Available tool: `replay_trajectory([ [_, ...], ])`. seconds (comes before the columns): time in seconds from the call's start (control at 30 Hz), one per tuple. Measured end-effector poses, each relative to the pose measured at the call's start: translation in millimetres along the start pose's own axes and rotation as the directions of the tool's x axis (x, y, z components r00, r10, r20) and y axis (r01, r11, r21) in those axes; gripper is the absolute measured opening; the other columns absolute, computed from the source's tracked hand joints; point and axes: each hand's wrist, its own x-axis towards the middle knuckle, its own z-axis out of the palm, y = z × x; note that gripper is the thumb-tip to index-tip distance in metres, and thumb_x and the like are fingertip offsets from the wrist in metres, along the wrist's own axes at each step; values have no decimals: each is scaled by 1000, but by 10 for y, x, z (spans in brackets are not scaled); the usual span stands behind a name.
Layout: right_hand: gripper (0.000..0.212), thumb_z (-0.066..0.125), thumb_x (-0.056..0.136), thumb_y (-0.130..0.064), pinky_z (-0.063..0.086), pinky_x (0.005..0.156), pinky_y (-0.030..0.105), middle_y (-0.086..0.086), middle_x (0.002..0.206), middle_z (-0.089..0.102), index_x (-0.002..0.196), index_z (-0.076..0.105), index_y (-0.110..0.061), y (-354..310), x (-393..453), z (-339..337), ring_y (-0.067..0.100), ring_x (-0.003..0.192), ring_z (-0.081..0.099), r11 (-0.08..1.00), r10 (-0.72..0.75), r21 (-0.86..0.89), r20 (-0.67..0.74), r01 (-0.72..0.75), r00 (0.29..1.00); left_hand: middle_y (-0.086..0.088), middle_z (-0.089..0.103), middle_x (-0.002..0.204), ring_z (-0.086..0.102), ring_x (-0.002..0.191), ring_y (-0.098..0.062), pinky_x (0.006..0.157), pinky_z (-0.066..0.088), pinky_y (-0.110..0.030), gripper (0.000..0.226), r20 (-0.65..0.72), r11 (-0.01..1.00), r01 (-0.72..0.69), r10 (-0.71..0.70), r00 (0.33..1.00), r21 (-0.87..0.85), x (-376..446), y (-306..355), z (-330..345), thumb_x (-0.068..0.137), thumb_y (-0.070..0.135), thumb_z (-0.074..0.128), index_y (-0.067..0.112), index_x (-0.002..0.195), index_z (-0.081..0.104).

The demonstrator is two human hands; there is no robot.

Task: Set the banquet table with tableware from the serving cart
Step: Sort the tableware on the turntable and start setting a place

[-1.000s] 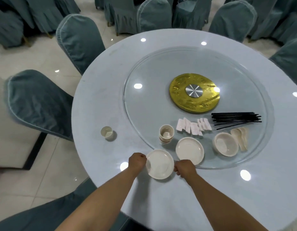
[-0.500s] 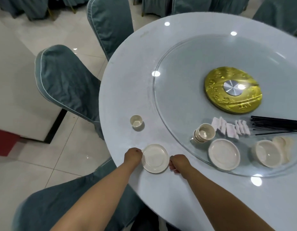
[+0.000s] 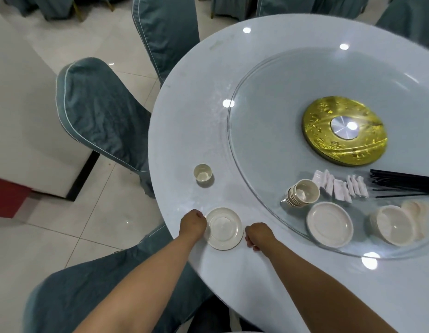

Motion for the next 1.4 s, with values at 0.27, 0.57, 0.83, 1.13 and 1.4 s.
replay_trajectory([
  [0.27,11,49,92,-14,46,57,26,11,81,63,86,57,-10,142,-159,-497,22,60,58,998,-59,-7,-42,59,997,-2,63,106,56,93,-18,76,41,-24,20,8,987,-145,144,989,77,-211,361,216,91,13,47,13,101,64],
  [0.57,11,48,95,-14,48,61,30,11,83,62,86,55,-14,754,-316,-1224,26,68,58,993,-34,113,-97,45,995,0,65,93,58,89,-20,76,42,-25,13,134,949,-275,256,957,152,-700,871,907,90,14,51,13,90,63],
  [0.83,17,40,96,4,24,52,25,12,65,41,84,48,-5,1494,-416,-2024,20,52,38,959,5,280,-139,34,990,-5,70,99,63,94,-22,80,48,-26,22,292,861,-437,361,886,261,-1180,1524,1693,91,18,46,11,89,66],
  [1.13,18,47,95,-16,55,75,35,15,97,66,98,63,-9,1972,-401,-2883,26,82,61,914,165,406,-386,6,908,-1,62,94,56,91,-19,78,36,-22,16,358,817,-521,422,833,248,-1498,2355,2460,96,18,49,18,92,64],
  [1.4,45,50,96,-22,33,110,33,10,144,51,139,51,-8,2080,-256,-3325,28,133,46,882,181,457,-552,114,814,-9,55,141,49,131,-26,106,35,-27,44,428,805,-561,445,786,193,-1597,2964,2909,95,17,51,9,139,53],
])
